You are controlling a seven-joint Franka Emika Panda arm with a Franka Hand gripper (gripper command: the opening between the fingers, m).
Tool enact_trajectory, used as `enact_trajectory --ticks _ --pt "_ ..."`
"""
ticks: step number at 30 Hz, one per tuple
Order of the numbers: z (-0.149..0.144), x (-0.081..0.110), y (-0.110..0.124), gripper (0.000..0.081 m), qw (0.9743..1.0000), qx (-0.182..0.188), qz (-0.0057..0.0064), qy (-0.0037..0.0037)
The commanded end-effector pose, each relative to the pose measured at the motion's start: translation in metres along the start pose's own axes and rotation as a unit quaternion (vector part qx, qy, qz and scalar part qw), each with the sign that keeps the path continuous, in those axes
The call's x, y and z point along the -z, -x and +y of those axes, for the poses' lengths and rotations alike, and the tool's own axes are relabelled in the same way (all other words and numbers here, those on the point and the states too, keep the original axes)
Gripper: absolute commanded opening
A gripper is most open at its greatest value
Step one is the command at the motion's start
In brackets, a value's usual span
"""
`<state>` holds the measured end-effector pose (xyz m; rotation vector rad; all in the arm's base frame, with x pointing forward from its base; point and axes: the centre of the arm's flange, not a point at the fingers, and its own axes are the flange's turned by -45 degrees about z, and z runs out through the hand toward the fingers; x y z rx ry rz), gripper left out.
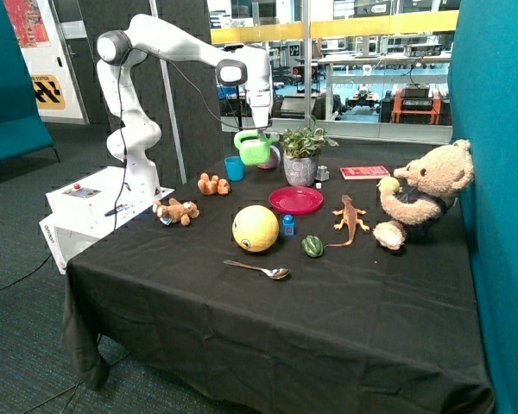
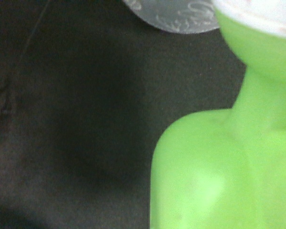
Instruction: Water the pot plant and put the can on the plate
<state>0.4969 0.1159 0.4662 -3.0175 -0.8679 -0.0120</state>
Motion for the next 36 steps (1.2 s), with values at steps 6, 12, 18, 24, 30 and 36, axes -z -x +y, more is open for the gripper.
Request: enact_trajectory --ticks 6,12,18,24,30,36 --pt "0.016 0.004 -0.018 0.0000 0.9989 -0.047 -0.0039 -0.00005" --pt "0.016 0.005 -0.021 0.0000 0.9992 -0.041 -0.0039 -0.00008" --pt "0.010 0.003 -0.021 0.0000 0.9996 -0.027 -0.0039 -0.00013" --pt "-0.001 0.003 -0.021 0.0000 0.9998 -0.017 -0.0039 -0.00017" --pt "-0.003 0.004 -0.021 0.0000 1.0000 -0.009 -0.0039 -0.00020" --pt "0.010 0.005 -0.016 0.0000 0.9997 -0.024 -0.0039 -0.00014"
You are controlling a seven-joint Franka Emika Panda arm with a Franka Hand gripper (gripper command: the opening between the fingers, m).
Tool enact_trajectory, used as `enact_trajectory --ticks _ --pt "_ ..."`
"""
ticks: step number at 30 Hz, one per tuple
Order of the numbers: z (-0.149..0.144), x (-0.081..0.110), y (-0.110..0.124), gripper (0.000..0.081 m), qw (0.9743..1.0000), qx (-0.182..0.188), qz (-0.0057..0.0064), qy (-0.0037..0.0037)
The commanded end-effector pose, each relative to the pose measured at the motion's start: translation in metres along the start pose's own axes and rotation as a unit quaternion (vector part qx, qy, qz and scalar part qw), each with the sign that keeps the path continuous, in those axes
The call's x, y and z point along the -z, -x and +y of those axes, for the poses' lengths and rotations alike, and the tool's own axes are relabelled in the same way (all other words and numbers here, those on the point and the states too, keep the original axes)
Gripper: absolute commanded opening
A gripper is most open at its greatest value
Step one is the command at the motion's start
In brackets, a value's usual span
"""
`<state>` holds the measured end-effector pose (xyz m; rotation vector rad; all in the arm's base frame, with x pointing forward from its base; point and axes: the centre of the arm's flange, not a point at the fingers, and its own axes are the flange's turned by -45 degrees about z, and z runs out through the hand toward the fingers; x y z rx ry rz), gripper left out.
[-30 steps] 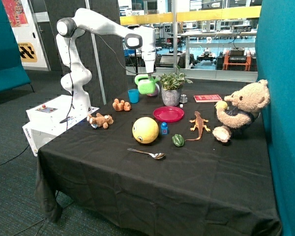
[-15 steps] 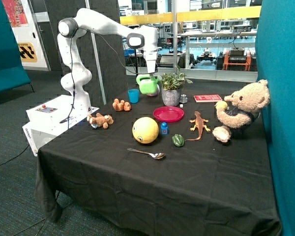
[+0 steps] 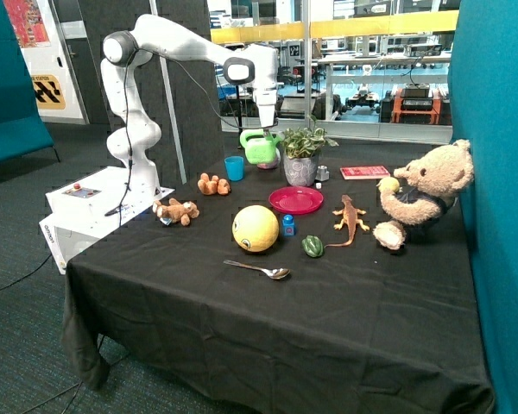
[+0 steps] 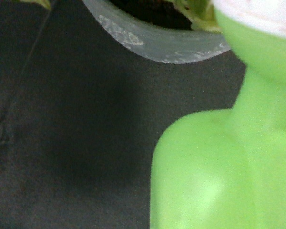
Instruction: Water the pot plant and put the can on the plate
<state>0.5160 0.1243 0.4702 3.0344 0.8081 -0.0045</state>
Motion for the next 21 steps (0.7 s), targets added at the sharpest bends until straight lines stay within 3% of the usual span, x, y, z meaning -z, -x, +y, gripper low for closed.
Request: enact_trajectory --ticks 1,8,21 --pt "0.010 0.001 0.005 0.0000 0.9999 -0.014 0.0016 -0.00036" --pt "0.036 0.003 0.013 0.0000 0.9994 -0.035 0.0015 -0.00039" --pt "0.096 0.002 0.029 0.0000 0.9955 -0.095 0.0015 -0.00048"
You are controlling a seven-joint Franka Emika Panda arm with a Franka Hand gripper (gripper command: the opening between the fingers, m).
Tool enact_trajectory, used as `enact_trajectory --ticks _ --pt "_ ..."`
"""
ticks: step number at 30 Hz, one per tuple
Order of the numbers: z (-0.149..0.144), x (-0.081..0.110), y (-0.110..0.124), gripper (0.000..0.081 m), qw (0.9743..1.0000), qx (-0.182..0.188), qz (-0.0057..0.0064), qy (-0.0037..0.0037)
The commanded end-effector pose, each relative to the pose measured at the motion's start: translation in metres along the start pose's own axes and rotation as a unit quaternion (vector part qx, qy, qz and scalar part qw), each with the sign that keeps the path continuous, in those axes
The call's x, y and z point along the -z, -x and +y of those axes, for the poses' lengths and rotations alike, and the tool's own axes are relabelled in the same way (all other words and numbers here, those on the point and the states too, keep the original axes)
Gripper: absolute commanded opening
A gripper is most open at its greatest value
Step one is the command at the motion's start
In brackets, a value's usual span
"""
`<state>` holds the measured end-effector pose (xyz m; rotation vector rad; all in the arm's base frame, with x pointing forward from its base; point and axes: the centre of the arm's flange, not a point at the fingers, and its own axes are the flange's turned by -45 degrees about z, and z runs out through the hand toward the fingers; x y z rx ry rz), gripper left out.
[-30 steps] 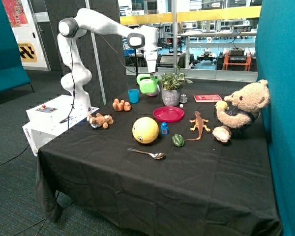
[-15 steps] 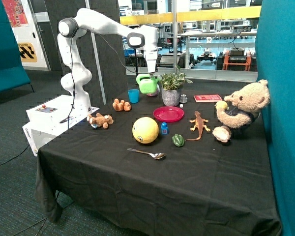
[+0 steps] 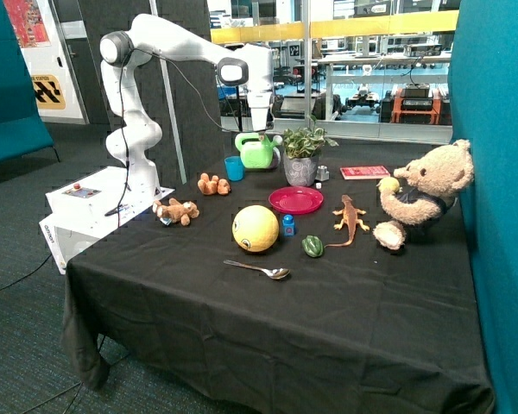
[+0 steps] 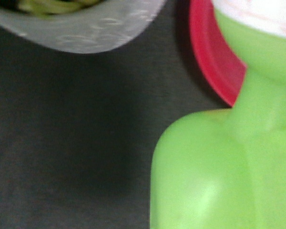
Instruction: Water the pot plant and put the can on the plate
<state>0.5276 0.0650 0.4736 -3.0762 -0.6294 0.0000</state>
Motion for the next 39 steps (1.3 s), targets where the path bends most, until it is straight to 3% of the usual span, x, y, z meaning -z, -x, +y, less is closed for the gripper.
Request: enact_trajectory --ticks 1,11,39 --pt "0.043 -0.002 0.005 0.0000 0.9992 -0.040 -0.0001 0.00079" --pt "0.071 -0.011 0.010 0.0000 0.9969 -0.079 -0.0001 0.00080" --pt "0.087 -0.017 -0.028 0.0000 0.9960 -0.089 -0.0001 0.00080"
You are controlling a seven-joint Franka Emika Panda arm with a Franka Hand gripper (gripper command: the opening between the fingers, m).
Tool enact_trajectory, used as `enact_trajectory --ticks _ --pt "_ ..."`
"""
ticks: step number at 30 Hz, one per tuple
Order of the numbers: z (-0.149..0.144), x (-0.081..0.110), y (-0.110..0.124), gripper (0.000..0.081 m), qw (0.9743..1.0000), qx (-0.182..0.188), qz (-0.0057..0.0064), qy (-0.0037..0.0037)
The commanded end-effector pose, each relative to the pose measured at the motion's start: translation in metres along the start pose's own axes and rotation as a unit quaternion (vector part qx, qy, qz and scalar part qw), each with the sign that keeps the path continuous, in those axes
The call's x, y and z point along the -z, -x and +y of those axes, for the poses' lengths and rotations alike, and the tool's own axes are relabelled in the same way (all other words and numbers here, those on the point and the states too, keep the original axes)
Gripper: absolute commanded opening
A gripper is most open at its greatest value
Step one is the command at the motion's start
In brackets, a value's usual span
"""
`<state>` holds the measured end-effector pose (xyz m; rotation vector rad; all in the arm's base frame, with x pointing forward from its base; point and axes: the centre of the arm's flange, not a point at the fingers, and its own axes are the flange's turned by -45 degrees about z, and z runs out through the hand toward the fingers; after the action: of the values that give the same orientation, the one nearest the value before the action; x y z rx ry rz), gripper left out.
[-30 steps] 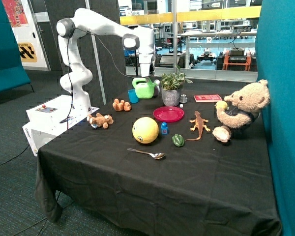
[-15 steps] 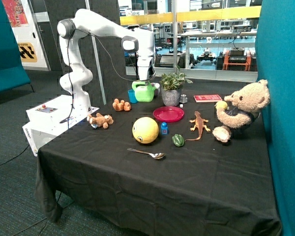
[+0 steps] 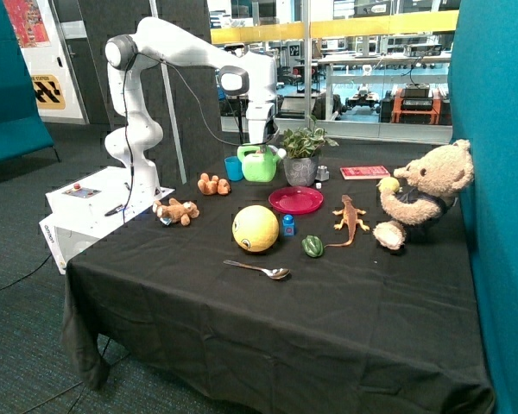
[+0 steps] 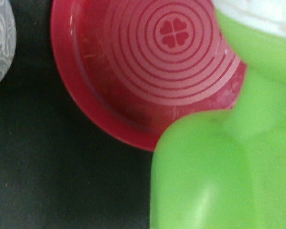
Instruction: Water the pot plant and put the can on the plate
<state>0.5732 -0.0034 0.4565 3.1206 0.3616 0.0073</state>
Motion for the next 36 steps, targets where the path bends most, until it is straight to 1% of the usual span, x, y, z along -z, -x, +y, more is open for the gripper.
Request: enact_trajectory --ticks 1,10,15,20,21,26,36 --pt "0.004 0.000 -0.015 0.0000 1.0000 -0.004 -0.0023 -0.00029" --pt "0.009 -0.001 -0.032 0.0000 1.0000 0.000 -0.0023 -0.00030" --pt "0.006 0.001 -0.042 0.0000 1.0000 0.003 -0.0023 -0.00031" --pt "0.002 0.000 -0.054 0.0000 0.9999 0.010 -0.0023 -0.00033" --pt "0.001 -0.001 -0.055 0.0000 0.9999 0.015 -0.0023 -0.00034" --pt "0.000 -0.005 -0.062 0.0000 1.0000 0.005 -0.0023 -0.00032" --pt "0.001 -0.026 -0.067 0.0000 1.0000 0.004 -0.0023 -0.00031"
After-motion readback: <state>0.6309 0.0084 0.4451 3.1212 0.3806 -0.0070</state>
